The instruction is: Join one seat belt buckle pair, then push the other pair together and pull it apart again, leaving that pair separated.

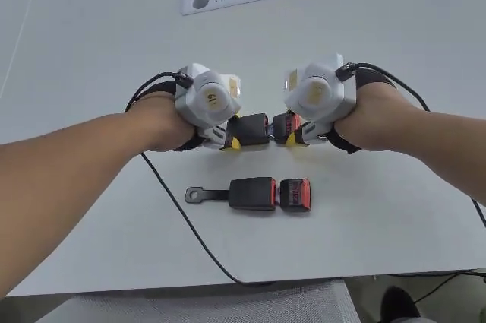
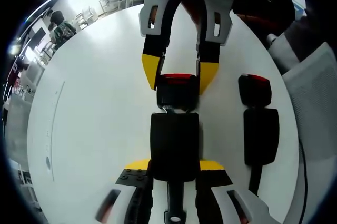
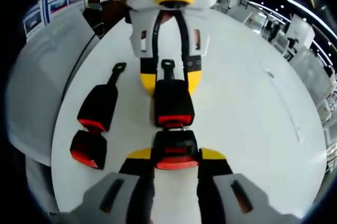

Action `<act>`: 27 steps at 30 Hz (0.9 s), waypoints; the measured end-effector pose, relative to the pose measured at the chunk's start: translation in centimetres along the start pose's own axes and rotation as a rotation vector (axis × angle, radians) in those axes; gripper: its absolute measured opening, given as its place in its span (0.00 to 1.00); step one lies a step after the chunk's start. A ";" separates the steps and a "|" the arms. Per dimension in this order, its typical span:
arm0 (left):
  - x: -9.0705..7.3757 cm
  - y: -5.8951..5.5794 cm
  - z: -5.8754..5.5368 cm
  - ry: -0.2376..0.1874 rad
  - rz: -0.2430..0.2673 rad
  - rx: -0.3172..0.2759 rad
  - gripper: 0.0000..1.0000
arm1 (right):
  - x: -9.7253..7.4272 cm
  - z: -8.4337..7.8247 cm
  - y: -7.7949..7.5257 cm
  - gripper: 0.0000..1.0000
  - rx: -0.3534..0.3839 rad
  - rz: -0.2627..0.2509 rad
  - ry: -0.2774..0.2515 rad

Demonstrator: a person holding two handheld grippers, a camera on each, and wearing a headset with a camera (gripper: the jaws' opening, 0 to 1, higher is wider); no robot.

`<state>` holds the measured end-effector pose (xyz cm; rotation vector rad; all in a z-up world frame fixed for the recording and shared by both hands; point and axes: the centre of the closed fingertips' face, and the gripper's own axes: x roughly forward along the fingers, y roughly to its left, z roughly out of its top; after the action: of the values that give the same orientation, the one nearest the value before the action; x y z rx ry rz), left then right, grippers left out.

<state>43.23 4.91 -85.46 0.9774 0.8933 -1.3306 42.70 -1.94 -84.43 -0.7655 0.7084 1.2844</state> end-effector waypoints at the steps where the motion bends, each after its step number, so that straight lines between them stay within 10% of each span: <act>1: 0.0 0.0 0.0 0.002 0.000 0.000 0.30 | 0.0 0.0 0.0 0.28 -0.001 -0.001 0.000; 17: -0.1 -0.1 0.1 0.002 -0.012 -0.004 0.31 | -1.4 -1.9 -0.1 0.30 0.019 -0.005 -0.010; 27: -0.2 -0.1 0.2 0.001 -0.007 -0.018 0.32 | -4.4 -6.2 -0.3 0.31 0.032 -0.013 0.012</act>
<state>43.07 4.76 -85.20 0.9615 0.9093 -1.3259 42.07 -9.59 -84.34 -0.7516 0.7310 1.2553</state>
